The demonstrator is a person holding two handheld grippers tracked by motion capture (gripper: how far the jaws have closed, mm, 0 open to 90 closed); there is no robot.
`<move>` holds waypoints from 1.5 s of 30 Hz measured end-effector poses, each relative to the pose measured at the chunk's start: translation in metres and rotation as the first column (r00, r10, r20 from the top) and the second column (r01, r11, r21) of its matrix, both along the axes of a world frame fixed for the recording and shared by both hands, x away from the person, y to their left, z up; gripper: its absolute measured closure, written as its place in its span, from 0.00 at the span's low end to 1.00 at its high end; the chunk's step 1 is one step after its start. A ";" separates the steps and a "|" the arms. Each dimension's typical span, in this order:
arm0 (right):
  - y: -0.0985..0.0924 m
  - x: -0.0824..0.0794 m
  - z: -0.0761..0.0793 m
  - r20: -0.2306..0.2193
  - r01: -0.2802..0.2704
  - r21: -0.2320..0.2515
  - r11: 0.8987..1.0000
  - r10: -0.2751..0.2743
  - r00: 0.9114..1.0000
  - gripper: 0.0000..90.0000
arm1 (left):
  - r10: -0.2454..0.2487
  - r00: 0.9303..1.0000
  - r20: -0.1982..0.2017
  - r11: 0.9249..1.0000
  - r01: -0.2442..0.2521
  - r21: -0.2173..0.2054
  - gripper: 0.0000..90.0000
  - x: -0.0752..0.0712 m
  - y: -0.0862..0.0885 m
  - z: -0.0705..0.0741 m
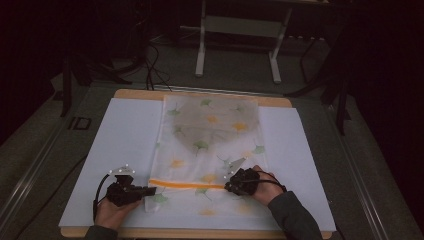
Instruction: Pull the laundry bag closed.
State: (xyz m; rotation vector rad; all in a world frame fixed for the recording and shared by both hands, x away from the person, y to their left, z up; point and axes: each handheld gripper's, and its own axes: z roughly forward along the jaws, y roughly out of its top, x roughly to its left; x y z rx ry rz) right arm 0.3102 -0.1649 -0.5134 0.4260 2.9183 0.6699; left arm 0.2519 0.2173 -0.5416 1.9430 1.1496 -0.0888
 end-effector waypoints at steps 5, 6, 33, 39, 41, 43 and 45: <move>-0.005 0.000 0.000 -0.001 0.001 -0.008 1.000 -0.001 1.000 0.94 | 0.004 1.000 0.001 1.000 -0.004 0.000 0.98 0.000 0.001 0.000; -0.006 0.000 0.001 -0.002 0.005 -0.011 1.000 -0.005 1.000 0.94 | 0.004 1.000 0.000 1.000 -0.004 0.000 0.98 0.000 0.001 0.000; -0.039 0.000 0.003 -0.005 0.053 -0.039 0.998 -0.053 0.999 0.94 | 0.008 1.000 0.003 1.000 -0.008 0.000 0.98 0.000 0.002 0.001; -0.048 0.000 0.004 -0.005 0.065 -0.052 0.996 -0.066 0.998 0.94 | 0.010 1.000 0.002 1.000 -0.010 0.002 0.98 0.000 0.003 0.000; -0.052 0.000 0.004 -0.003 0.069 -0.058 0.996 -0.069 0.998 0.94 | 0.010 1.000 0.003 1.000 -0.010 0.003 0.98 0.000 0.003 0.000; -0.057 0.000 0.005 -0.002 0.076 -0.068 0.995 -0.077 0.997 0.94 | 0.010 1.000 0.003 1.000 -0.010 0.005 0.98 0.000 0.003 0.000; -0.062 0.000 0.005 -0.001 0.084 -0.069 0.994 -0.085 0.996 0.94 | 0.011 1.000 0.001 1.000 -0.011 0.005 0.98 0.000 0.003 0.000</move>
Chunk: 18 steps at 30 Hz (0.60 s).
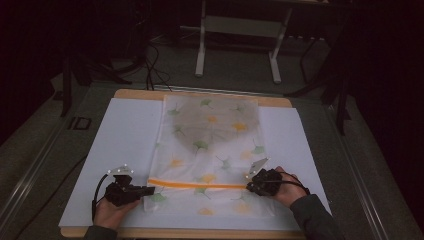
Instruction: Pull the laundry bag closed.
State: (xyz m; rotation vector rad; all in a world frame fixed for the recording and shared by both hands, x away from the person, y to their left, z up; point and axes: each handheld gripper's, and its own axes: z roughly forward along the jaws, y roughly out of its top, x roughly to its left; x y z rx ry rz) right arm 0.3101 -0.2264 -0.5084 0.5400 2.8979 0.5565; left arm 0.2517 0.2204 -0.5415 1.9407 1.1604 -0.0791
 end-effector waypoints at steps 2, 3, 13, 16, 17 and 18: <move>-0.005 0.000 0.001 -0.002 0.009 -0.003 1.000 -0.009 1.000 0.94 | 0.001 1.000 -0.002 1.000 -0.001 0.001 0.98 0.000 0.000 0.000; -0.008 0.000 0.001 -0.005 0.013 -0.004 1.000 -0.013 1.000 0.94 | 0.001 1.000 -0.001 1.000 -0.001 0.001 0.98 0.000 0.000 0.000; -0.025 -0.001 0.002 -0.013 0.039 -0.019 0.999 -0.039 0.999 0.94 | 0.010 1.000 -0.004 1.000 -0.010 -0.003 0.98 0.000 0.002 0.000; -0.031 -0.002 0.003 -0.015 0.049 -0.014 0.999 -0.050 0.999 0.94 | 0.010 1.000 -0.004 1.000 -0.010 -0.002 0.98 0.000 0.002 0.000; -0.033 -0.003 0.004 -0.014 0.052 -0.018 0.998 -0.052 0.999 0.94 | 0.010 1.000 -0.005 1.000 -0.010 -0.003 0.98 0.000 0.002 0.000; -0.036 -0.003 0.004 -0.014 0.054 -0.016 0.998 -0.054 0.998 0.94 | 0.011 1.000 -0.004 1.000 -0.011 -0.005 0.98 0.000 0.002 -0.001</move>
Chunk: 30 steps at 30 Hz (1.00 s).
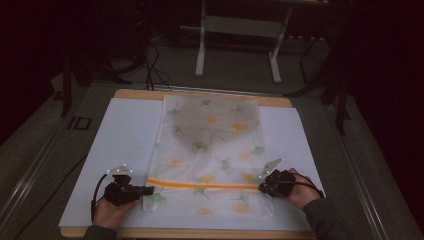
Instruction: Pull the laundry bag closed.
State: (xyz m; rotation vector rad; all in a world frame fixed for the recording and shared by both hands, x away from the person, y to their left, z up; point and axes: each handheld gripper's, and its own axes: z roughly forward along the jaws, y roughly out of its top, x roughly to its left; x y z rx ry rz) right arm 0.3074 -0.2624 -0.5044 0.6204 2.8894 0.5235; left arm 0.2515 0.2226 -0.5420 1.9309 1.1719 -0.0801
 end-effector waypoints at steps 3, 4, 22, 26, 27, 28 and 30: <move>-0.006 -0.001 0.000 -0.003 0.013 0.017 1.000 -0.013 1.000 0.94 | 0.001 1.000 -0.004 1.000 -0.001 0.000 0.98 0.000 0.000 0.000; -0.008 -0.001 -0.001 -0.004 0.017 0.026 1.000 -0.017 1.000 0.94 | -0.001 1.000 -0.005 1.000 0.001 0.004 0.98 0.000 0.000 -0.001; -0.038 -0.006 -0.006 -0.029 0.138 0.258 0.956 -0.135 0.990 0.72 | 0.014 0.999 0.029 1.000 -0.014 0.004 0.85 -0.006 0.013 0.001; -0.044 -0.007 -0.007 -0.030 0.171 0.309 0.936 -0.170 0.985 0.69 | 0.034 0.998 0.045 0.999 -0.034 -0.002 0.83 -0.008 0.017 0.002; -0.046 -0.007 -0.007 -0.031 0.181 0.330 0.927 -0.181 0.983 0.69 | 0.034 0.998 0.045 0.999 -0.034 -0.002 0.83 -0.008 0.017 0.002; -0.046 -0.007 -0.007 -0.031 0.181 0.330 0.927 -0.181 0.983 0.68 | 0.055 0.997 0.062 0.998 -0.054 -0.009 0.83 -0.009 0.022 0.004; -0.051 -0.006 -0.007 -0.024 0.216 0.375 0.901 -0.224 0.974 0.62 | 0.075 0.994 0.076 0.997 -0.074 -0.015 0.82 -0.010 0.027 0.006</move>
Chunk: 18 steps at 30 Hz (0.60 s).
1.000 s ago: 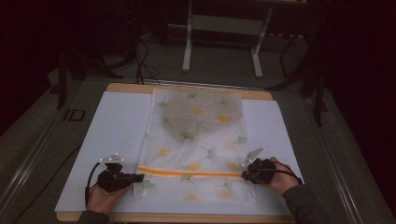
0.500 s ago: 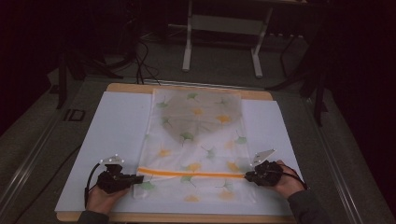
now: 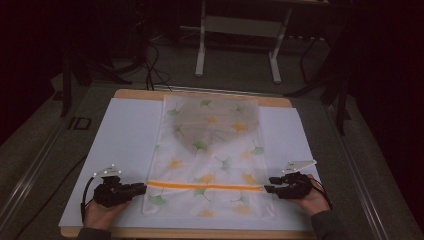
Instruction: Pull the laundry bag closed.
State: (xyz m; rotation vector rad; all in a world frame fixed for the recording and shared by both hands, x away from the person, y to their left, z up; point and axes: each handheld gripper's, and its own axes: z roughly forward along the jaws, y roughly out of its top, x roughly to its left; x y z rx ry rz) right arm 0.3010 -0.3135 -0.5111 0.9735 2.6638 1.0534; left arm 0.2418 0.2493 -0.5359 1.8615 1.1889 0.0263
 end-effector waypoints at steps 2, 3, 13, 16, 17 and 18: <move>-0.001 0.001 0.001 0.010 0.021 0.028 0.999 -0.022 1.000 0.61 | 0.022 1.000 0.014 1.000 -0.022 -0.002 0.81 0.000 0.004 0.001; -0.001 0.001 0.001 0.017 0.035 0.035 0.999 -0.036 0.999 0.60 | 0.036 0.999 0.021 0.999 -0.036 0.003 0.81 -0.001 0.006 0.002; -0.006 0.001 -0.010 0.046 0.176 0.096 0.980 -0.181 0.982 0.57 | 0.144 0.987 0.068 0.979 -0.152 0.134 0.75 -0.002 0.010 0.001; -0.009 0.000 -0.015 0.064 0.224 0.090 0.971 -0.230 0.971 0.56 | 0.183 0.979 0.084 0.965 -0.195 0.173 0.73 -0.001 0.012 0.000; -0.010 0.000 -0.017 0.067 0.237 0.089 0.967 -0.244 0.968 0.56 | 0.202 0.975 0.091 0.959 -0.216 0.184 0.71 0.000 0.012 -0.001; -0.011 0.000 -0.018 0.071 0.249 0.079 0.965 -0.255 0.964 0.56 | 0.220 0.970 0.101 0.951 -0.237 0.197 0.71 0.000 0.013 -0.001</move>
